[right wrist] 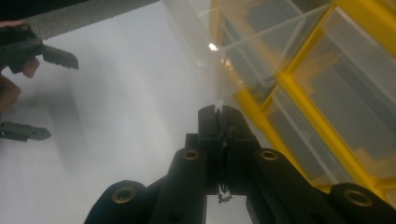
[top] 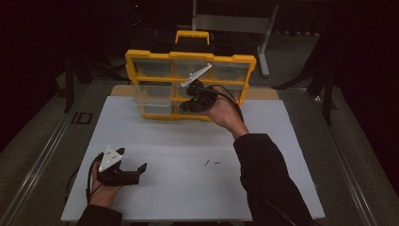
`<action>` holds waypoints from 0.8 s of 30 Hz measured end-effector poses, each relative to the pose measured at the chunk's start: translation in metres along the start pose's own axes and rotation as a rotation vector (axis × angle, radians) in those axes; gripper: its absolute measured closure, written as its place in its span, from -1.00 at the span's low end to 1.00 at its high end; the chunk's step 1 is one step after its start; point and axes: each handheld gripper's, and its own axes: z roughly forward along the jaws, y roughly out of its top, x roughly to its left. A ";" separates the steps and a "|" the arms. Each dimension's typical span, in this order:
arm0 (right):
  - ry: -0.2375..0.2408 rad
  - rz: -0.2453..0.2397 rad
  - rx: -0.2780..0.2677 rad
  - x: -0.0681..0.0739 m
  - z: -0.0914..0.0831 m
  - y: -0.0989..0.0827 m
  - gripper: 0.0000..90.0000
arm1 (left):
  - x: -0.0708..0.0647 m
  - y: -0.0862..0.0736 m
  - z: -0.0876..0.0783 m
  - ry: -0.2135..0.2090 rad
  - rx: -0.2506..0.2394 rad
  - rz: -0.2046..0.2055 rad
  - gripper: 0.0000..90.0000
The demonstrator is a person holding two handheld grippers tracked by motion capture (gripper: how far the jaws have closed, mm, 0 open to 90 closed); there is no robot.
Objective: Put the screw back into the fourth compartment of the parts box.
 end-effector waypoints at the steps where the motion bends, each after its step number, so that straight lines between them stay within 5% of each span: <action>1: 0.002 0.006 -0.006 -0.001 -0.001 0.001 0.95 | 0.000 0.000 0.000 0.000 0.000 0.000 -1.00; 24: -0.025 0.043 -0.146 0.008 0.014 0.028 0.95 | 0.001 0.000 -0.001 -0.002 -0.008 -0.010 -1.00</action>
